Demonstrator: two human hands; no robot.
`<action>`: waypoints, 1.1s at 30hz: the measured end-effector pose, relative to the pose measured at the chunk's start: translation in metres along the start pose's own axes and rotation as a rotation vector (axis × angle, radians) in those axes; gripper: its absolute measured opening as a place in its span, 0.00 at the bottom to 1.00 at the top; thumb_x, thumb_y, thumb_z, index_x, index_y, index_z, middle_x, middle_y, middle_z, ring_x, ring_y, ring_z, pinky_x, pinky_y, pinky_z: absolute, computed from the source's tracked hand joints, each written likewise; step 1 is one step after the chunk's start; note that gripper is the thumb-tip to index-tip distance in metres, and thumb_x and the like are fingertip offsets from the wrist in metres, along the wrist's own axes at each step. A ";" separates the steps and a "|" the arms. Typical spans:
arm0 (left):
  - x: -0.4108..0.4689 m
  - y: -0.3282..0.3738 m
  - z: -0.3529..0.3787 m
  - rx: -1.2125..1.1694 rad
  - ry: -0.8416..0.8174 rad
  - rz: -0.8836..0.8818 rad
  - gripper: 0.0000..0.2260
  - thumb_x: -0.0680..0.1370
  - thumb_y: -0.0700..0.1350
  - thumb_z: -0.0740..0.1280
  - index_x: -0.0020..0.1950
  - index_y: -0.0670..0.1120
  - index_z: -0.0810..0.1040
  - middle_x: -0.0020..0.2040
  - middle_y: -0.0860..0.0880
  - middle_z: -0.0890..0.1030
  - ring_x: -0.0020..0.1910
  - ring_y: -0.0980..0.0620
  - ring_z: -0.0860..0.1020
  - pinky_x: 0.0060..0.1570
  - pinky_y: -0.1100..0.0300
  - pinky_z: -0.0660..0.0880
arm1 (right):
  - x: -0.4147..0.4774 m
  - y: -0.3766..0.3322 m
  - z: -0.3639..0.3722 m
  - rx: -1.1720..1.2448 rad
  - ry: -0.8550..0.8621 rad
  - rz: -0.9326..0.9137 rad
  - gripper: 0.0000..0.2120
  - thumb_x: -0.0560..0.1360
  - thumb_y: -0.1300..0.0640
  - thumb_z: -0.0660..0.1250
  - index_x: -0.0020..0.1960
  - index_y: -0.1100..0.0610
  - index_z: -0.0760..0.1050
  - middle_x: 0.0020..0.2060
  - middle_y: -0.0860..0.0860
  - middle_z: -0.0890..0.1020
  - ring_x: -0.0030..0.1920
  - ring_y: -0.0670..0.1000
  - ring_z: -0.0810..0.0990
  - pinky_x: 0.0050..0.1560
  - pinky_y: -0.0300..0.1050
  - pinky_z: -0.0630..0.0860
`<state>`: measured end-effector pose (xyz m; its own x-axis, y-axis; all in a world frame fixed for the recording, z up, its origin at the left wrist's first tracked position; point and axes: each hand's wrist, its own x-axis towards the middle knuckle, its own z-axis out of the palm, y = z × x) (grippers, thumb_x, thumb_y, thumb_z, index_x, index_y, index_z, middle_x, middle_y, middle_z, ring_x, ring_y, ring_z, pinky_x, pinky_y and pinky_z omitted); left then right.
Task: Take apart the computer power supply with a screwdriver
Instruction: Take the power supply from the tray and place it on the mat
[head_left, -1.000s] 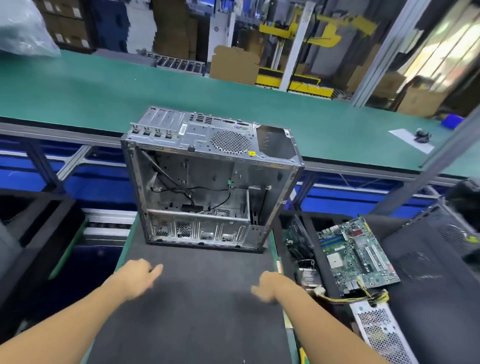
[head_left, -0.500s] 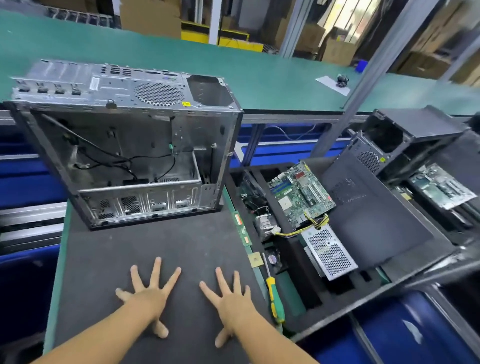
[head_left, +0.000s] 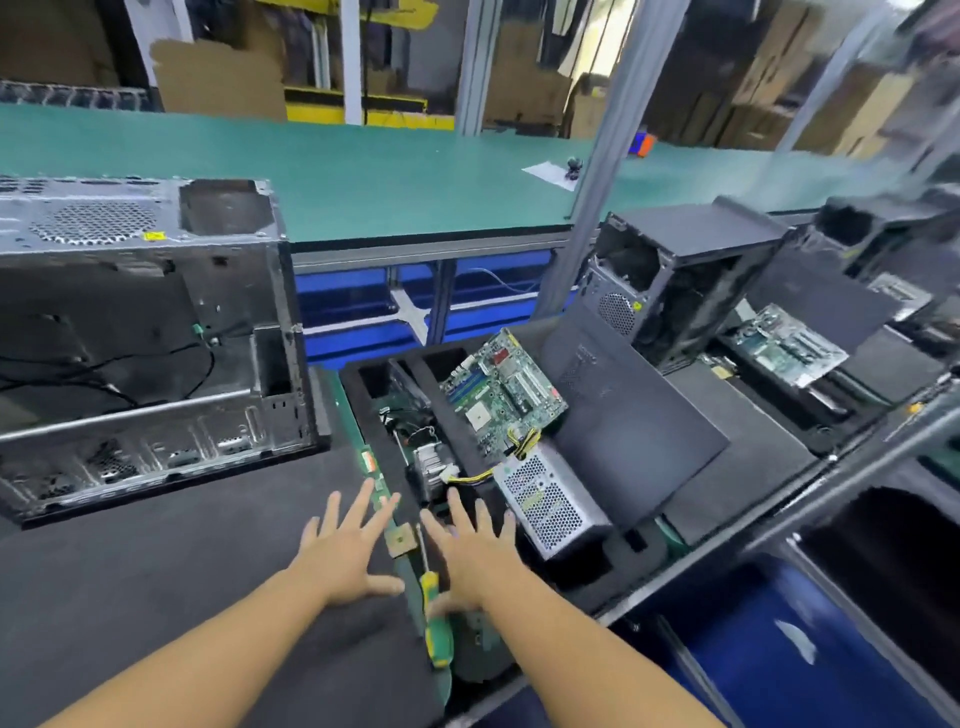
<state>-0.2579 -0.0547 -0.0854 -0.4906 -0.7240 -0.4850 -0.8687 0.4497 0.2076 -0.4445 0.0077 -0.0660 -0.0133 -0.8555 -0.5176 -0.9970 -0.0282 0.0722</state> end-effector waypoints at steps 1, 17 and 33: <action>0.011 0.018 -0.005 0.005 0.019 0.018 0.51 0.71 0.72 0.65 0.78 0.62 0.31 0.78 0.53 0.28 0.79 0.37 0.37 0.76 0.39 0.49 | -0.002 0.020 -0.005 0.002 0.045 0.042 0.55 0.70 0.33 0.69 0.78 0.44 0.31 0.76 0.54 0.30 0.77 0.65 0.38 0.68 0.76 0.42; 0.084 0.190 -0.011 -0.331 -0.085 0.050 0.47 0.76 0.36 0.62 0.76 0.58 0.27 0.75 0.49 0.23 0.47 0.46 0.78 0.65 0.34 0.67 | 0.022 0.139 0.010 0.204 0.212 0.366 0.53 0.74 0.38 0.67 0.77 0.50 0.28 0.74 0.65 0.58 0.53 0.60 0.80 0.49 0.51 0.77; 0.052 0.178 -0.009 -0.373 -0.095 0.072 0.46 0.76 0.34 0.58 0.75 0.66 0.30 0.76 0.56 0.25 0.63 0.33 0.75 0.39 0.58 0.71 | 0.022 0.127 0.017 0.031 0.320 0.263 0.52 0.73 0.43 0.64 0.76 0.52 0.26 0.66 0.62 0.62 0.57 0.66 0.71 0.38 0.67 0.79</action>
<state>-0.4384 -0.0172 -0.0656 -0.5581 -0.6377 -0.5309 -0.8059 0.2641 0.5300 -0.5728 -0.0054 -0.0829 -0.2481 -0.9493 -0.1932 -0.9647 0.2239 0.1387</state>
